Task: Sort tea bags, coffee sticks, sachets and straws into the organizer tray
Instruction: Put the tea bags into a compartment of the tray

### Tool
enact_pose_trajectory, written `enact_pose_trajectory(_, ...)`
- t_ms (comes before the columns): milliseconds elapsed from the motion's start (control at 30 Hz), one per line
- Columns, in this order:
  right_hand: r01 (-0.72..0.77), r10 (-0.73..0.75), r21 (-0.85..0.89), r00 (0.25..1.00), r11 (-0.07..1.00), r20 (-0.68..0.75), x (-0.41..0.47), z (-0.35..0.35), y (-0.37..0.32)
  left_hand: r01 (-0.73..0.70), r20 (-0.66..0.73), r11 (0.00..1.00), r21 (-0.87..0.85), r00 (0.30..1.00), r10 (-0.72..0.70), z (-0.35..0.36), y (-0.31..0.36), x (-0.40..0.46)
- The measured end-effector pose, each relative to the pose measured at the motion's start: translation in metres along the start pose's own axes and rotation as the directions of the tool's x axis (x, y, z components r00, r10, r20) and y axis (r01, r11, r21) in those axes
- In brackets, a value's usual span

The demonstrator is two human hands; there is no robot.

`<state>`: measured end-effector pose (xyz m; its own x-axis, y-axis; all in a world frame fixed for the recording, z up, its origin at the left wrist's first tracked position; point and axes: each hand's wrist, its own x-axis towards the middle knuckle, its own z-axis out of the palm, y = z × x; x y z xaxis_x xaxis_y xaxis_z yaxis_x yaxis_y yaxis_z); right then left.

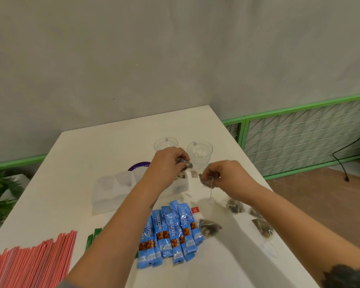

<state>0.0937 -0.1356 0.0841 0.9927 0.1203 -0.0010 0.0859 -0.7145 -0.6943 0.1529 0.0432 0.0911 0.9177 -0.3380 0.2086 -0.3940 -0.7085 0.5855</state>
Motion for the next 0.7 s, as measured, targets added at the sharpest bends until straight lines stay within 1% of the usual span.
enact_pose_trajectory(167,0.011,-0.006,0.099,0.999,0.995,-0.046,0.014,-0.004,-0.019,0.006,-0.02,1.0,-0.003,1.0,-0.006,-0.015,-0.009,0.007)
enact_pose_trajectory(333,-0.022,0.034,0.101,0.993,0.995,-0.115,0.03,0.0,-0.033,0.022,-0.01,1.0,0.007,1.0,-0.021,-0.021,-0.019,0.016)
enact_pose_trajectory(467,-0.018,0.036,0.111,0.986,0.994,-0.163,0.043,0.005,-0.04,0.052,0.028,0.998,0.03,0.998,-0.053,-0.018,-0.03,0.025)
enact_pose_trajectory(700,-0.03,0.058,0.136,0.976,0.99,-0.209,0.065,0.014,-0.052,0.037,0.147,0.992,0.122,0.988,-0.055,-0.009,-0.047,0.039)
